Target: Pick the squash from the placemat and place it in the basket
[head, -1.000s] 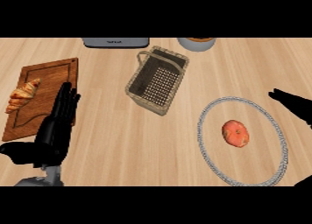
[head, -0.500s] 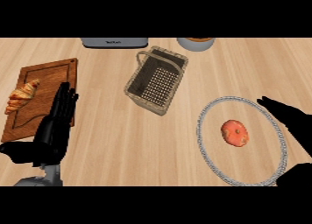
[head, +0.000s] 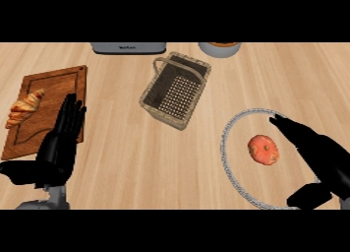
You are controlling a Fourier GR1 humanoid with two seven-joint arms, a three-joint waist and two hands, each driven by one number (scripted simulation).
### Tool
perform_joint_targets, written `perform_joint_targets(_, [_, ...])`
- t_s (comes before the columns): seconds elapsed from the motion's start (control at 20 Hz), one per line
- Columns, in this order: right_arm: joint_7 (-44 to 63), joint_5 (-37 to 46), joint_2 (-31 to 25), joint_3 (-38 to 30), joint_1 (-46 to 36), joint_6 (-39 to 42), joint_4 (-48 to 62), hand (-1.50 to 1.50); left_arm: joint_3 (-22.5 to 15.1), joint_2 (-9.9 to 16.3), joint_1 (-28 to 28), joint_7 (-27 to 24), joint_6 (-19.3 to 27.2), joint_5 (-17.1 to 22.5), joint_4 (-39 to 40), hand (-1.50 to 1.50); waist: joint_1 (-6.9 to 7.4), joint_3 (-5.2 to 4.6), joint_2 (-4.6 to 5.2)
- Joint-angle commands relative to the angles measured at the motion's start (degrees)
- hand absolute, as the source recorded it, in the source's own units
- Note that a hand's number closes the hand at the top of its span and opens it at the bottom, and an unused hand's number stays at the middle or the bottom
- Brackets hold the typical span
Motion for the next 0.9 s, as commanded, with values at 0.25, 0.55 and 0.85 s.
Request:
perform_joint_targets(0.25, [-4.1,10.6,6.5,0.8,-0.8,-4.4,6.5,-1.50,0.7,-2.0,0.1,3.0,-0.7,-1.4,-3.1,0.00,0.03,0.00,-0.01])
perform_joint_targets(0.55, [-7.9,11.1,8.1,-2.6,-2.9,-3.2,12.0,-1.50,-0.7,-4.1,-1.7,4.8,1.5,-5.7,-3.3,0.00,0.02,0.00,0.02])
perform_joint_targets(0.85, [-7.8,14.4,10.4,-2.5,-3.7,-1.7,14.6,-1.50,1.9,-2.6,1.3,6.2,-2.6,-3.1,-6.9,0.00,0.14,0.00,-0.01])
